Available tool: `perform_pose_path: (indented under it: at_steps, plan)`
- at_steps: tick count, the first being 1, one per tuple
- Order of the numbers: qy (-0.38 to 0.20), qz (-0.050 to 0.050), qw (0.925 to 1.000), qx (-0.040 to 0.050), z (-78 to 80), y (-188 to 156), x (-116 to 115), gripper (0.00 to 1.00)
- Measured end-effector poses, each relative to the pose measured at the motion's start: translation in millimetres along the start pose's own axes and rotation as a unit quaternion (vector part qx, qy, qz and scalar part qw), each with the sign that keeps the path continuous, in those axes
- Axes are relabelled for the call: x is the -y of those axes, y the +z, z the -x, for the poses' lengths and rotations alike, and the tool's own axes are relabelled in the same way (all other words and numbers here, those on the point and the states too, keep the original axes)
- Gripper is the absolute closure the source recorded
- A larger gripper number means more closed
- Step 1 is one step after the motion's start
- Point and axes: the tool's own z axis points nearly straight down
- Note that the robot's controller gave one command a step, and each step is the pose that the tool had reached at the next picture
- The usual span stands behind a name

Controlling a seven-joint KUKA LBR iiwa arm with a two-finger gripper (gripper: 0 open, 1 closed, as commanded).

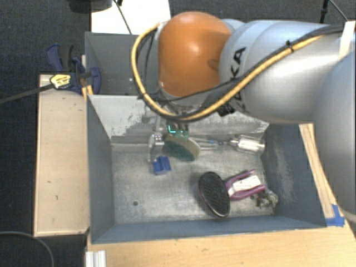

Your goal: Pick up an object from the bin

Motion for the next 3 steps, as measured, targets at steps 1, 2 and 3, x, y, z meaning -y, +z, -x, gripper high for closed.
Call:
perform_pose_path:
  at_steps: [1,2,3]
  plan:
    - [0.003,0.001,1.0,0.0046,-92.9,165.8,37.9,0.0]
    - [0.038,-0.002,0.9993,0.0026,-91.9,148.2,110.3,0.0]
    - [-0.105,-0.001,0.9945,0.0039,-79.9,152.2,190.0,0.0]
